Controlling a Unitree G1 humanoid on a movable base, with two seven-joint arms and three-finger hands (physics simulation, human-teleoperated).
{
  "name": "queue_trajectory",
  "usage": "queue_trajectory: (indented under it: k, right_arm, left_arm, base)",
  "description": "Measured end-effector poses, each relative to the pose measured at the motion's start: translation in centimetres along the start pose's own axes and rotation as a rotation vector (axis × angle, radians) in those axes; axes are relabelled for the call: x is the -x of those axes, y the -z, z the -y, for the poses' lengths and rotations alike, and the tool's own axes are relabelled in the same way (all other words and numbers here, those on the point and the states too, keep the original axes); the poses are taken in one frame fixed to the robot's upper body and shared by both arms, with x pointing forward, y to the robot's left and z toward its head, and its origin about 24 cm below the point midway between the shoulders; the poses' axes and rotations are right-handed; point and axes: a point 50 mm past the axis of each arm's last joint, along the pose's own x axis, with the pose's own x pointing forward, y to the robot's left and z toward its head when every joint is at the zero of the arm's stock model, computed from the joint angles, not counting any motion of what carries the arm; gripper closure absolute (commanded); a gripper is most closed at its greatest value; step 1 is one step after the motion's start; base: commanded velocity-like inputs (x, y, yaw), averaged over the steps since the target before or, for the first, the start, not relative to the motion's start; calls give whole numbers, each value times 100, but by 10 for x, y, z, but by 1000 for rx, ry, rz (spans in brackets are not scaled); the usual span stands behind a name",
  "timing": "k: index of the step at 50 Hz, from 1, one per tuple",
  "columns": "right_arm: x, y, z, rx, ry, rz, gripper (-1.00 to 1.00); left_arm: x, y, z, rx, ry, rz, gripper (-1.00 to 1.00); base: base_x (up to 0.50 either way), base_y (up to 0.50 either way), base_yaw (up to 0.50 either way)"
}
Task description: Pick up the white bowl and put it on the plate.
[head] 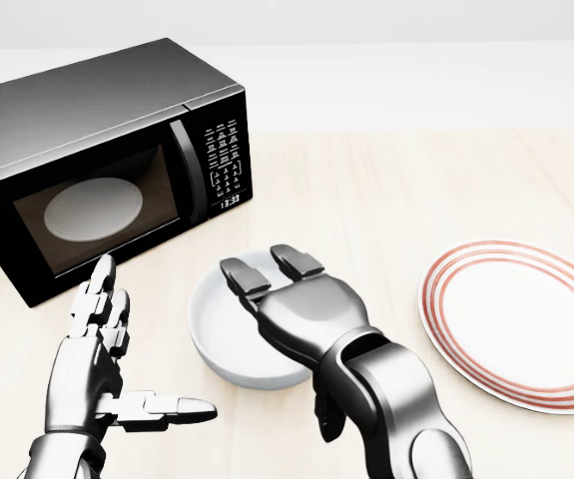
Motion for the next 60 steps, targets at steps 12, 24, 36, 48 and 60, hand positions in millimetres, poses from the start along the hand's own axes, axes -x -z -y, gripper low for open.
queue_trajectory:
  k: [12,24,36,48,60]
  right_arm:
    - [0,-4,7,3,26,16,-100]
    - [-2,-2,6,8,15,11,-100]
    - [-12,3,-3,2,-49,0,-100]
    - [-21,6,-14,-9,-117,-8,-100]
    - [-25,10,-27,-15,-175,-19,-100]
  left_arm:
    - [0,0,0,0,0,0,-100]
    - [0,0,0,0,0,0,-100]
    - [0,0,0,0,0,0,-100]
    - [0,0,0,0,0,0,-100]
    - [0,0,0,0,0,0,-100]
  base:
    - [0,0,0]
    - [0,0,0]
    - [0,0,0]
    - [0,0,0]
    - [0,0,0]
